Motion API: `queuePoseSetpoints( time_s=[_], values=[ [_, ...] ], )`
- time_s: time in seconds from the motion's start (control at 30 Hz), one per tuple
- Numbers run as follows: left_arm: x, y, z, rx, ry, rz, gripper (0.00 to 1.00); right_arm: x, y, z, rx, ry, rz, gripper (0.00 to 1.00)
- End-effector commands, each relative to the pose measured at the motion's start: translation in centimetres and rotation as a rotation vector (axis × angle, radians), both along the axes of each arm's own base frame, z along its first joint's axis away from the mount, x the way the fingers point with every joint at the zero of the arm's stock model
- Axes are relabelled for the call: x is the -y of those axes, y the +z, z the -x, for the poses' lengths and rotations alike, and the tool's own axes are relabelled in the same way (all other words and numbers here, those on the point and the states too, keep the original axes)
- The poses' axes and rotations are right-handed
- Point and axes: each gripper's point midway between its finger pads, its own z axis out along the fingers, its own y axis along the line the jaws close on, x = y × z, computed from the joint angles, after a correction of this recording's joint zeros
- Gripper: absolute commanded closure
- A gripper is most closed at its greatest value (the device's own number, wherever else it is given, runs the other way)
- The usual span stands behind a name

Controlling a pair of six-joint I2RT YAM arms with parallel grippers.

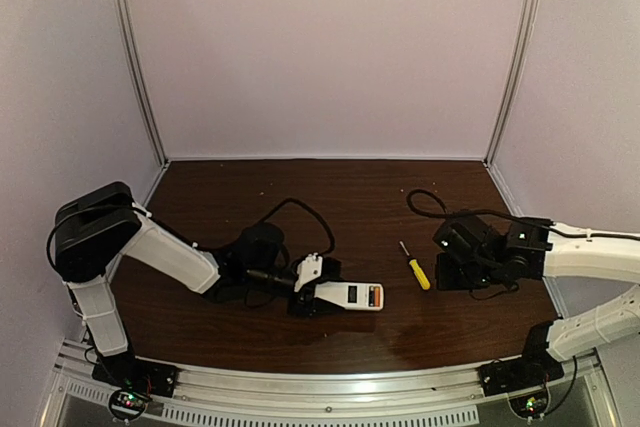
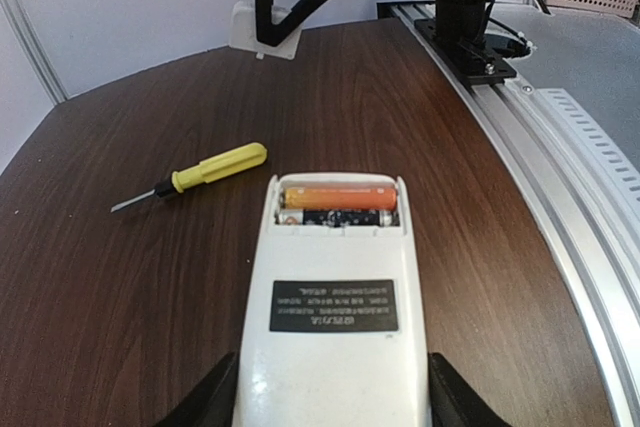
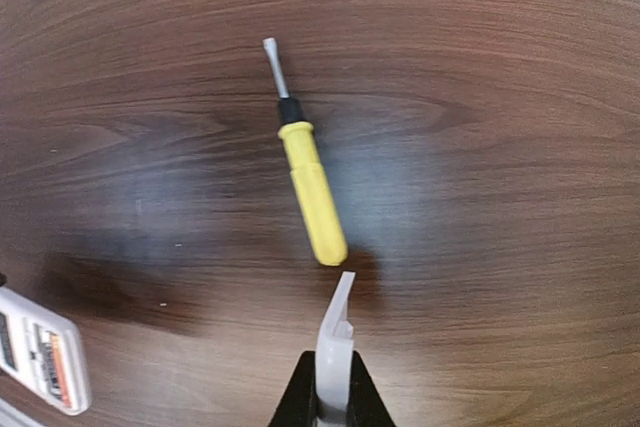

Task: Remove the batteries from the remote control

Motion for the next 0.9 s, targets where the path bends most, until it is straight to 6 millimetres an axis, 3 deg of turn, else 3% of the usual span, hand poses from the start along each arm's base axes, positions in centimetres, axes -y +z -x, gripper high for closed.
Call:
queuePoseSetpoints(
  time_s=[0.0, 0.23, 0.4, 0.57, 0.87],
  values=[
    [0.6, 0.4, -0.3, 0.020, -0.017, 0.022, 1.00, 4.2, 0.0, -0.5, 0.037, -0.096, 0.223, 0.93],
    [0.7, 0.1, -0.4, 0.015, -0.019, 0.014, 1.00, 7.0, -1.5, -0.1, -0.014, -0.157, 0.439, 0.93],
    [0.9, -0.1, -0.4, 0.010, -0.024, 0.009, 1.00, 6.4, -2.4, -0.4, -0.031, -0.162, 0.450, 0.90],
    [0.9, -0.3, -0.4, 0.006, -0.030, -0.001, 1.00, 7.6, -3.3, -0.5, -0.051, -0.198, 0.569, 0.87],
    [0.9, -0.4, -0.4, 0.006, -0.033, -0.006, 1.00, 7.7, -5.1, -0.5, -0.077, -0.194, 0.608, 0.85]
  ],
)
